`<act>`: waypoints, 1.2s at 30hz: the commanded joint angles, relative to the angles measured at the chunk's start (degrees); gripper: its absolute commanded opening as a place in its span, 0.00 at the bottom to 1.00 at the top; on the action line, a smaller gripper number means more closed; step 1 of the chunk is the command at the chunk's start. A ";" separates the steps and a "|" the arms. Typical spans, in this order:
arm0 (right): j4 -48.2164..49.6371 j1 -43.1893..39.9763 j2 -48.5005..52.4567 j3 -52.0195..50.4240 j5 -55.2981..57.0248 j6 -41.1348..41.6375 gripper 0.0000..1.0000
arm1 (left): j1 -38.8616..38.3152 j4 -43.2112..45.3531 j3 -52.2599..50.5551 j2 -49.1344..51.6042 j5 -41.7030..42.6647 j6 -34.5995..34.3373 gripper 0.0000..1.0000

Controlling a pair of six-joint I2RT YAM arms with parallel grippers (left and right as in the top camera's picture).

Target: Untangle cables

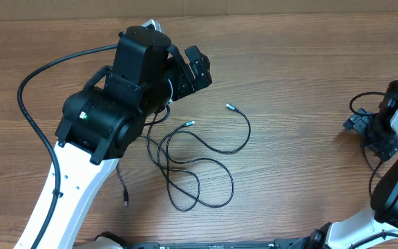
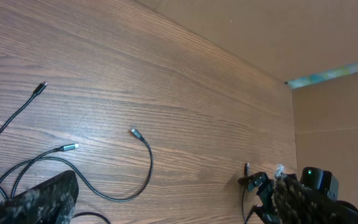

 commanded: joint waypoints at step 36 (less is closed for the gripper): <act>11.74 -12.92 2.67 -17.11 0.50 2.36 1.00 | 0.22 0.04 0.81 0.48 -1.03 1.73 1.00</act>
